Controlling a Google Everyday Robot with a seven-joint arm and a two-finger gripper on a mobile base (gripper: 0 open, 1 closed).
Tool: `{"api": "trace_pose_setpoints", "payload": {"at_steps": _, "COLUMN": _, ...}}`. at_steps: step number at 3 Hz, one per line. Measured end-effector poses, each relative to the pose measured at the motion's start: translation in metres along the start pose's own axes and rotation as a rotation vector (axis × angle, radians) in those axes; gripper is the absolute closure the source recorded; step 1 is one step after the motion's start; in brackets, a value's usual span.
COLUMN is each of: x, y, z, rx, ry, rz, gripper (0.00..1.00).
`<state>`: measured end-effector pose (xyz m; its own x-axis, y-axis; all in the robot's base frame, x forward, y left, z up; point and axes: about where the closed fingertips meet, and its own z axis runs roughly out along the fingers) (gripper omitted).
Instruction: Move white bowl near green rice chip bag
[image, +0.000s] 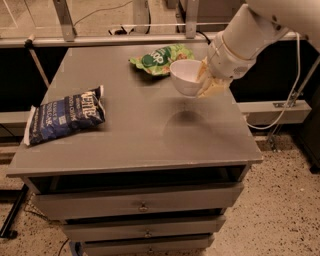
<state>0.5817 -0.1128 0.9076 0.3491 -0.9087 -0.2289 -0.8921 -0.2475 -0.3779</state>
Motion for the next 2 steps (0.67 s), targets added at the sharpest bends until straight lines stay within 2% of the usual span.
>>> {"api": "trace_pose_setpoints", "payload": {"at_steps": 2, "x": 0.004, "y": -0.045, "z": 0.029, "rx": 0.019, "ry": 0.039, "rz": -0.062, "gripper": 1.0}}
